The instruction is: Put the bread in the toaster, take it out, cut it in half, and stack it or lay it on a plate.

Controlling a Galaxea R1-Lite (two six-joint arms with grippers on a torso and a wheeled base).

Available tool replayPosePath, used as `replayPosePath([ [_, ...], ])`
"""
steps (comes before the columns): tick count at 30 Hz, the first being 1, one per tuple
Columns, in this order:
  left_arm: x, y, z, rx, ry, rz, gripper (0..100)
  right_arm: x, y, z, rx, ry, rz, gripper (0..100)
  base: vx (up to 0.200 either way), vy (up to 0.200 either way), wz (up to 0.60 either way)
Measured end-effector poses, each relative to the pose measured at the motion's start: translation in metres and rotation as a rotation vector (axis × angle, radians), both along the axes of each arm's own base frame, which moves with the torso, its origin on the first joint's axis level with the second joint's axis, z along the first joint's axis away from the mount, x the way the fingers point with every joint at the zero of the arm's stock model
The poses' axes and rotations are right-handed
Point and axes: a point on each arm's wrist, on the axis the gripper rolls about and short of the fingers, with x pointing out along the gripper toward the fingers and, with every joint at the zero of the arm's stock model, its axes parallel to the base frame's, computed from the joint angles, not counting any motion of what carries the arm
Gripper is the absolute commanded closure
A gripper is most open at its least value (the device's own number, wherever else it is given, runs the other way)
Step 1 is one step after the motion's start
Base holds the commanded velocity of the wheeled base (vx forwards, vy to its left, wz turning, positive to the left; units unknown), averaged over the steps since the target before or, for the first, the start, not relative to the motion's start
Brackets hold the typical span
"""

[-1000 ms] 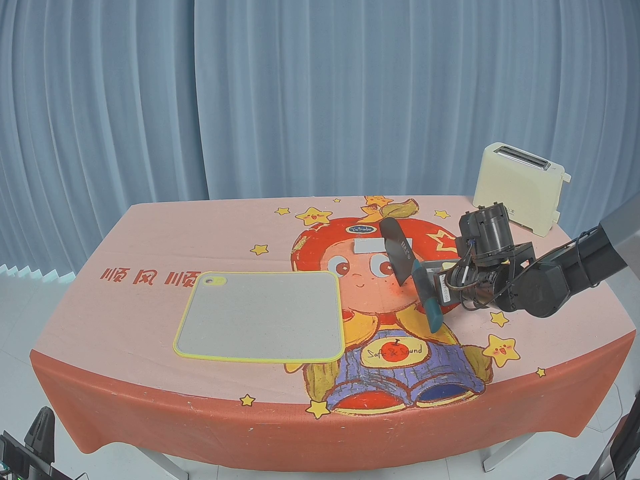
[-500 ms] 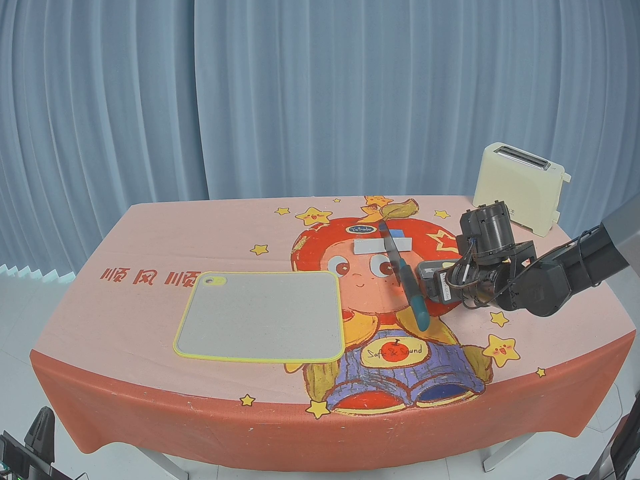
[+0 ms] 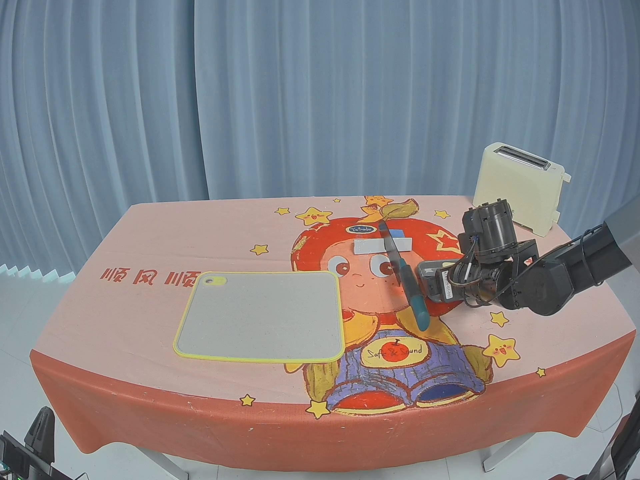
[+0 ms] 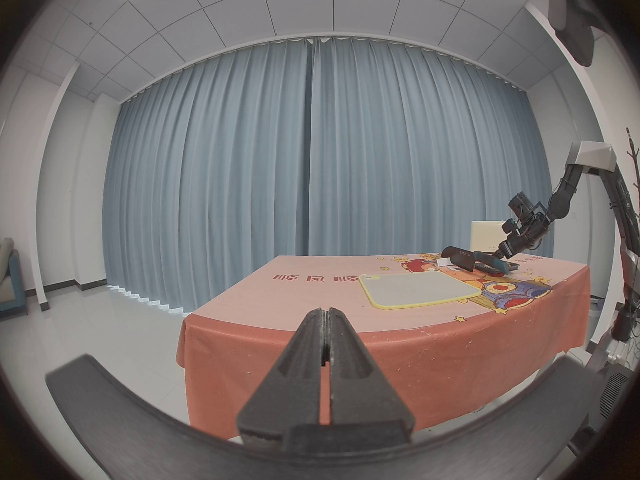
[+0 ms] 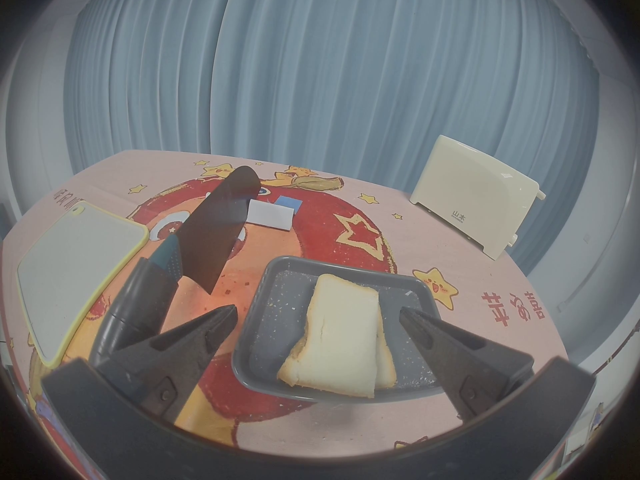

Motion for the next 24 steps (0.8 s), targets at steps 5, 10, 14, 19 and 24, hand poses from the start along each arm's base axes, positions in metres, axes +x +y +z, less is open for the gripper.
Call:
replayPosePath([
  [5,0.0,0.0,0.0,0.0,0.0,0.0,100,-0.002,-0.001,0.006,0.004,-0.013,0.001,0,0.0,0.0,0.0],
  [10,0.0,0.0,0.0,0.0,0.0,0.0,100,-0.006,-0.003,0.013,0.012,-0.029,0.001,0,0.0,0.0,0.0],
  [14,0.0,0.0,0.0,0.0,0.0,0.0,100,-0.012,-0.005,0.021,0.02,-0.043,0.0,0,0.0,0.0,0.0],
  [19,0.0,0.0,0.0,0.0,0.0,0.0,100,-0.018,-0.009,0.027,0.031,-0.054,-0.003,0,0.0,0.0,0.0],
  [24,0.0,0.0,0.0,0.0,0.0,0.0,100,-0.025,-0.012,0.03,0.058,-0.056,-0.02,0,0.0,0.0,0.0],
])
